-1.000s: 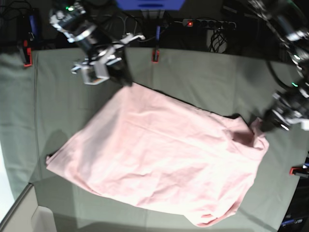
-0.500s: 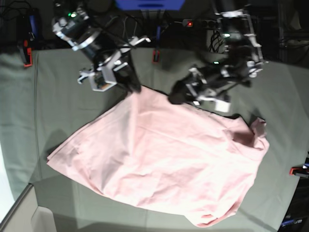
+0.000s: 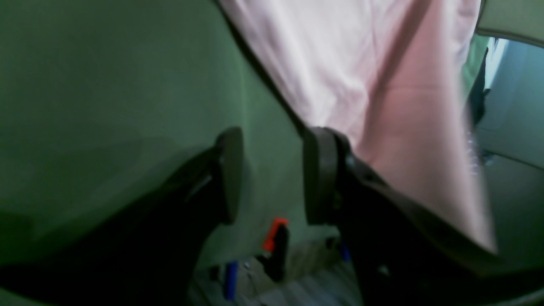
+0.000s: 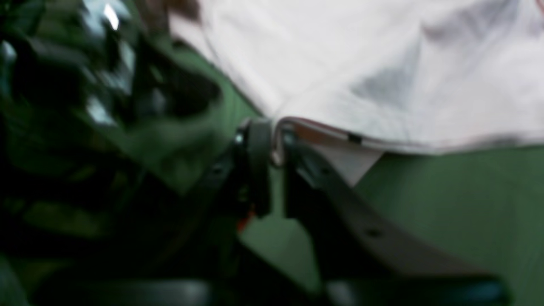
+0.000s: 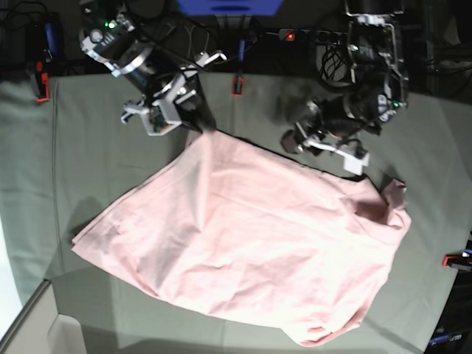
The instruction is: Layout the t-shirt on the table in an organized manner, then fold the t-shirt properly
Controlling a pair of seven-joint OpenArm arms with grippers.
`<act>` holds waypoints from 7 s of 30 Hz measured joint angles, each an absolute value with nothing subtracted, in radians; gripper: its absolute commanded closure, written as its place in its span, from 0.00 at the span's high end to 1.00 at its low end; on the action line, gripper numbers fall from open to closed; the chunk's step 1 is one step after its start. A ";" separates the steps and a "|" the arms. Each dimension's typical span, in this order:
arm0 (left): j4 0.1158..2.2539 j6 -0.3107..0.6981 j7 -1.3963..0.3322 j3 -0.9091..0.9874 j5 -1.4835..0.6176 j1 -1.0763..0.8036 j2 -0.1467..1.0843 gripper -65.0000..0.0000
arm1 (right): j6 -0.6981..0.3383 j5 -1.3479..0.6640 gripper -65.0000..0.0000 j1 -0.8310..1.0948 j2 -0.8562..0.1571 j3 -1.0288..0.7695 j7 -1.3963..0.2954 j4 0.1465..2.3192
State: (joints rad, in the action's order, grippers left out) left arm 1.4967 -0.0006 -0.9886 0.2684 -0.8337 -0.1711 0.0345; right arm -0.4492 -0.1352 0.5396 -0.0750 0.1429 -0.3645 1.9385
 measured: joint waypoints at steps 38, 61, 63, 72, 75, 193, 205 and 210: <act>1.121 0.008 -0.695 0.171 -0.860 0.040 0.061 0.01 | -0.453 -0.138 0.50 0.217 -0.186 -0.146 -0.415 1.684; 1.213 0.003 -0.707 0.599 -1.052 -0.024 0.492 0.00 | -0.452 -0.138 0.50 -0.018 -0.179 -0.064 -0.407 1.401; 1.159 0.000 -0.715 0.645 -1.050 0.002 0.506 0.00 | -0.452 -0.138 0.50 -0.010 -0.163 -0.039 -0.406 1.403; 1.019 -0.002 -0.701 0.760 -1.051 0.059 0.554 0.01 | -0.452 -0.138 0.50 -0.003 -0.118 0.161 -0.405 1.430; 1.019 -0.004 -0.752 0.756 -1.053 0.065 0.540 0.01 | -0.452 -0.138 0.50 -0.001 -0.096 0.187 -0.410 1.431; 1.225 -0.001 -0.972 0.935 -1.049 -0.219 0.294 0.91 | -0.448 -0.147 0.00 -0.354 0.112 0.391 0.080 0.545; 1.229 0.002 -0.977 0.937 -0.772 -0.070 0.189 0.90 | -0.449 -0.138 0.00 -0.099 -0.050 0.392 0.045 1.033; 1.230 0.002 -0.972 0.903 -0.649 -0.020 0.179 0.90 | -0.448 -0.142 0.00 0.011 -0.128 0.348 0.001 1.232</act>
